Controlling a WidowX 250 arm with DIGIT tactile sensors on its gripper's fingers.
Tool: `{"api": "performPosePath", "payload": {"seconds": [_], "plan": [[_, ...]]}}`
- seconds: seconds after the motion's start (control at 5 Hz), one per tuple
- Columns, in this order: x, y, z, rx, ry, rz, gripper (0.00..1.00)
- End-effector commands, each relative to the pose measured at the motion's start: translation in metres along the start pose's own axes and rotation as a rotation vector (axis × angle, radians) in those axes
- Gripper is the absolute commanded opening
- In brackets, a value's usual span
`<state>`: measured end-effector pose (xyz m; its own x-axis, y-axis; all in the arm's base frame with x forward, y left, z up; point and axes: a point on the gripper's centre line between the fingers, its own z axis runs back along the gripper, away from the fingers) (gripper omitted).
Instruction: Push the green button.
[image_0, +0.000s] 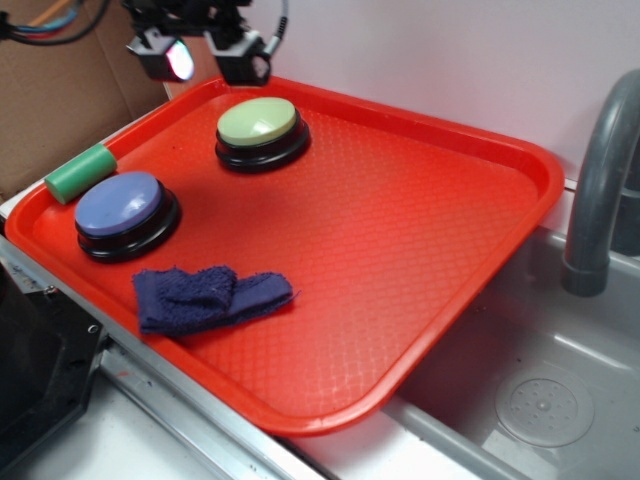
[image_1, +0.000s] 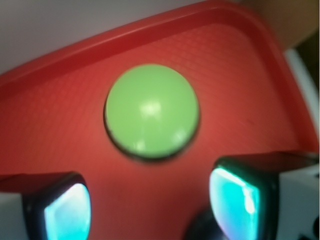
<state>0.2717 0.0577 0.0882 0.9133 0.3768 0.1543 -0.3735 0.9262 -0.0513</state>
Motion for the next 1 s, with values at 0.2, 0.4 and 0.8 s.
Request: {"api": "performPosePath", "payload": {"seconds": [0.2,0.4,0.8], "plan": [[0.032,0.014,-0.047,-0.005,-0.063,0.059,1.0],[0.032,0.014,-0.036,0.011,-0.012,0.016,1.0],[0.018,0.017,0.013,0.06,-0.044,-0.01,1.0]]}}
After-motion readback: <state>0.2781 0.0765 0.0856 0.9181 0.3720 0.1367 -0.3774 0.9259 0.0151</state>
